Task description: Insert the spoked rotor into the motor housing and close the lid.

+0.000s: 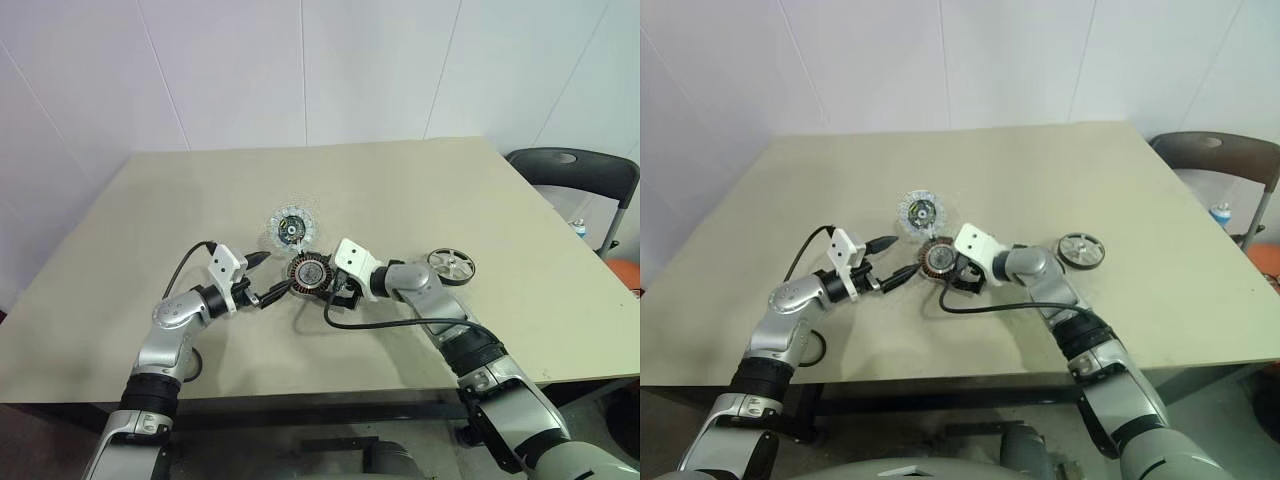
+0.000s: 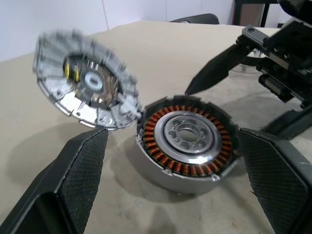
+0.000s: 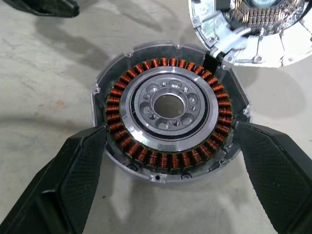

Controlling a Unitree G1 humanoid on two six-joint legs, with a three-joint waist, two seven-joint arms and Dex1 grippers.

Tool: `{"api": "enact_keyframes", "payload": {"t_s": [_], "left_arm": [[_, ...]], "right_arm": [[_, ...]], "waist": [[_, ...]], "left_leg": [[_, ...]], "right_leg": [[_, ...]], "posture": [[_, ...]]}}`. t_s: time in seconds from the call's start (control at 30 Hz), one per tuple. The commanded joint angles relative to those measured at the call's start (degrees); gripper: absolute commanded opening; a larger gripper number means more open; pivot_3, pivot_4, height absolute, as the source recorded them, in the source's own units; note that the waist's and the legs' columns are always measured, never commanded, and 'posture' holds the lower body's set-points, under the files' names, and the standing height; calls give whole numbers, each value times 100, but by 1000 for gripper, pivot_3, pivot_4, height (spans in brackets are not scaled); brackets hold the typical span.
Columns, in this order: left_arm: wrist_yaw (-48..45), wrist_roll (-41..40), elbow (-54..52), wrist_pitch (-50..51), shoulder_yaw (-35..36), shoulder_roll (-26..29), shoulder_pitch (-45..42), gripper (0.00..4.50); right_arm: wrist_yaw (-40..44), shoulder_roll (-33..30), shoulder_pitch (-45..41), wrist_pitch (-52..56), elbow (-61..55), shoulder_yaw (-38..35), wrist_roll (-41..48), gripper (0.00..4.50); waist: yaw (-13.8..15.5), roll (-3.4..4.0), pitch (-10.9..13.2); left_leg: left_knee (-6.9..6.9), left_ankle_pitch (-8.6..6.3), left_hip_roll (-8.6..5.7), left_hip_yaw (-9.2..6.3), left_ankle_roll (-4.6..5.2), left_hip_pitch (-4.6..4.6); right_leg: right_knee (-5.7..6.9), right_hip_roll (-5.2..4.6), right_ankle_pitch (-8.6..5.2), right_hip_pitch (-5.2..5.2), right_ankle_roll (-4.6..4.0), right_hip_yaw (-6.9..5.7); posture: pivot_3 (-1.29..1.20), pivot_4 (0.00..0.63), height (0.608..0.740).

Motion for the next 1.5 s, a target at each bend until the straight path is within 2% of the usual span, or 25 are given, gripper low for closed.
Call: {"api": "enact_keyframes", "payload": {"t_s": [0.03,0.27,0.63,0.67,0.73,0.97,1.3,1.43,1.5], "left_arm": [[32,-51,-173,-61,121,53,-71,4500],[32,-38,-138,-43,86,46,-93,4500],[82,-30,-125,-64,88,17,-109,4500],[91,-29,-126,-67,90,15,-108,4500],[111,-28,-131,-74,94,10,-105,4500],[145,-32,-132,-83,106,8,-108,4500],[168,-35,-154,-89,106,21,-85,4500],[178,-33,-171,-85,108,33,-63,4500],[180,-30,-166,-88,108,39,-62,4500]], "right_arm": [[336,93,12,0,-352,-107,317,4442],[428,141,-15,11,-447,-250,456,4442],[285,3,-10,-291,-230,36,-87,4442],[245,6,-3,-333,-207,65,-144,4046],[177,5,6,-426,-161,105,-232,3581],[-52,17,-2,-648,-149,131,-445,1136],[-68,-44,-13,-692,-207,161,-518,1136],[-70,-61,-2,-744,-210,200,-592,36],[-79,-64,1,-760,-214,211,-628,36]], "waist": [[-1,0,0],[3,0,0],[0,1,0],[-2,1,0],[1,1,0],[1,1,0],[0,0,0],[2,0,0],[3,0,0]], "left_leg": [[0,0,1,0,0,0],[1,0,8,2,-1,0],[1,-2,37,12,-10,0],[1,-2,38,13,-10,1],[0,-3,42,15,-11,1],[1,-2,43,17,-13,1],[2,4,59,24,-25,4],[2,5,60,30,-28,5],[2,7,60,31,-30,5]], "right_leg": [[0,1,0,0,0,0],[-1,7,5,0,-7,0],[-11,36,18,-1,-27,1],[-11,37,19,-1,-28,1],[-11,40,19,-2,-29,3],[-12,41,22,-2,-33,4],[-14,60,38,-3,-45,9],[-14,62,43,-3,-47,15],[-15,62,47,-3,-46,16]], "posture": [[0,0,740],[0,0,740],[0,0,740],[0,0,740],[0,0,740],[0,0,740],[0,0,740],[0,0,740],[0,0,740]]}}
